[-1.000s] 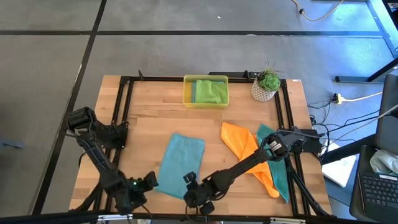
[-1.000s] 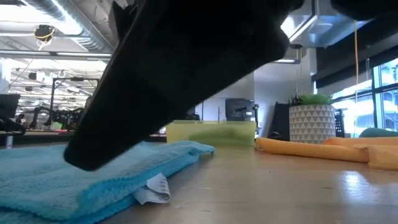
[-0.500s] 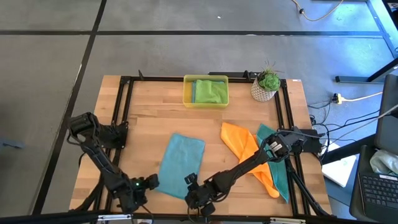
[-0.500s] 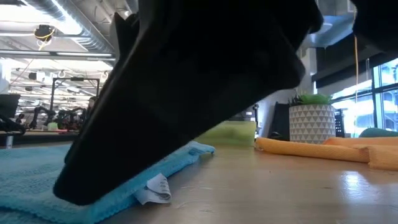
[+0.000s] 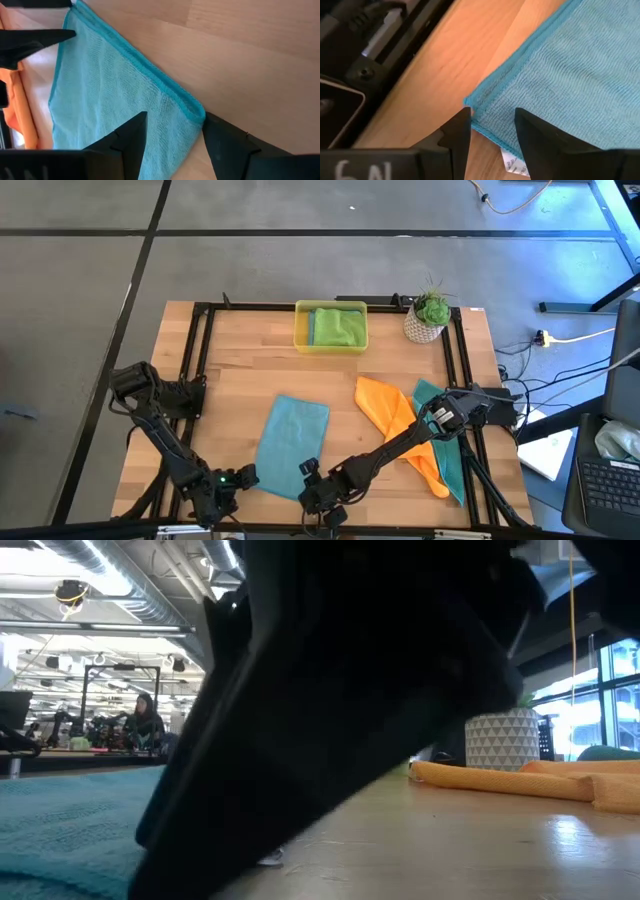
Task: Fold microfiber towels
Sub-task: Fold the left blue cloth
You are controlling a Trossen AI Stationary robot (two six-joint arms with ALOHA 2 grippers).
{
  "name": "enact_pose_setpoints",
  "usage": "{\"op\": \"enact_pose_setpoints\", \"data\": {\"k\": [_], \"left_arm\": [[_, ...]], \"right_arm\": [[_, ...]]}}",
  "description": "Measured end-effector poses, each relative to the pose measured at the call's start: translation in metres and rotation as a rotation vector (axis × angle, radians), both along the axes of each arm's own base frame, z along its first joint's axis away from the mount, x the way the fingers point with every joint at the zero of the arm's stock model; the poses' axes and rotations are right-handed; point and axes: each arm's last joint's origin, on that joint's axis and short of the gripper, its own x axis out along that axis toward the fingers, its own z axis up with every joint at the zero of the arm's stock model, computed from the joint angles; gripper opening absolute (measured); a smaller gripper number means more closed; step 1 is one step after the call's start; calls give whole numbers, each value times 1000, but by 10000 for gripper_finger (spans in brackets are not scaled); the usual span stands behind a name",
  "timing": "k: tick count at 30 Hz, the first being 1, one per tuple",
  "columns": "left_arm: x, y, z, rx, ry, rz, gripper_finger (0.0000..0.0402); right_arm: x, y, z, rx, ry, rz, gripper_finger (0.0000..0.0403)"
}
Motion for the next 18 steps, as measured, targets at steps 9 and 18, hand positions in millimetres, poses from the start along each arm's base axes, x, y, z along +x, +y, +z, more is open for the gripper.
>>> {"op": "enact_pose_setpoints", "data": {"k": [9,18], "left_arm": [[5,-2,-12,27,-22,20,180],[8,-3,-11,-30,-76,85,146]], "right_arm": [[-4,7,-2,-3,3,17,156],[-4,8,-2,3,-2,15,156]]}}
